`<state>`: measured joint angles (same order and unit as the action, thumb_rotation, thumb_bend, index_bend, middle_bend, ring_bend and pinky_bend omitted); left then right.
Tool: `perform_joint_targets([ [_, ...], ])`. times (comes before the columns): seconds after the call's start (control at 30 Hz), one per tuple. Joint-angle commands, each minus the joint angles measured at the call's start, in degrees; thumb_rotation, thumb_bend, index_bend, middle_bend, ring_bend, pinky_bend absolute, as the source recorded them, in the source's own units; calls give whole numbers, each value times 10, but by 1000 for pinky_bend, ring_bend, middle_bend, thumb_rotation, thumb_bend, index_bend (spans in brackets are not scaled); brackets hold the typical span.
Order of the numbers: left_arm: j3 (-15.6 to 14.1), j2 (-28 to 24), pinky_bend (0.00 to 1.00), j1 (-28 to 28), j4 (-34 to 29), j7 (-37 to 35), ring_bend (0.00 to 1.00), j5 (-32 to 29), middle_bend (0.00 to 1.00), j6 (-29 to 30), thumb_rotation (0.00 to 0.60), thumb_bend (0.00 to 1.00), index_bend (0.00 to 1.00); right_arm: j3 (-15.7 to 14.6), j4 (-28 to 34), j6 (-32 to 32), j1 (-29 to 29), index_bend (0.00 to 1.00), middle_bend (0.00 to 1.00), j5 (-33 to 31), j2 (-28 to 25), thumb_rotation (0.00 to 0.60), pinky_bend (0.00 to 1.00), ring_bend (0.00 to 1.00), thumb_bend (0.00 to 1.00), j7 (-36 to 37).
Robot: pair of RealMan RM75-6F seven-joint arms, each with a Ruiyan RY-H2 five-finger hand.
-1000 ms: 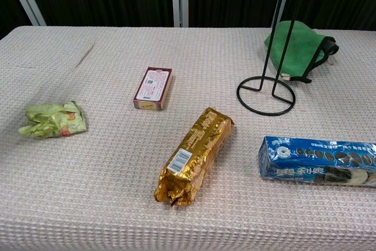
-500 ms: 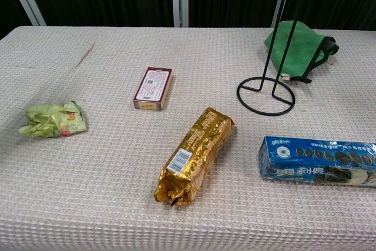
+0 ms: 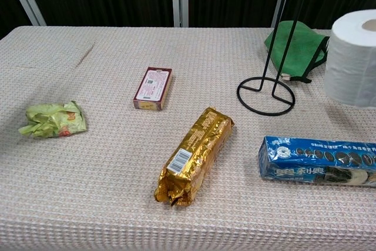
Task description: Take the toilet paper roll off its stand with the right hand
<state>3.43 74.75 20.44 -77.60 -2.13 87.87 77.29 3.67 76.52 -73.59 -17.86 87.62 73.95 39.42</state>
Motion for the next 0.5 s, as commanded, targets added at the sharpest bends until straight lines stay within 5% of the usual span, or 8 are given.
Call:
perform_joint_targets([
  [0.03,-1,-1,221,-2,0,-1,57,0,67,2,274,76,51,-12,-18,15,-7,332,356,8,22,600,421,349,233,-13],
  [0.23,-4,3,221,-4,5,-1,57,3,67,3,277,75,51,-31,-39,43,-20,278,277,24,36,600,339,304,209,-25],
  [0.37,-4,3,221,-6,6,-2,57,4,67,6,278,76,51,-48,-31,65,-30,9,28,39,18,600,62,25,80,-26],
  [0.5,-4,0,221,-8,2,-2,57,6,67,11,277,76,51,-51,-18,49,-23,0,0,41,-2,600,0,0,0,-25],
])
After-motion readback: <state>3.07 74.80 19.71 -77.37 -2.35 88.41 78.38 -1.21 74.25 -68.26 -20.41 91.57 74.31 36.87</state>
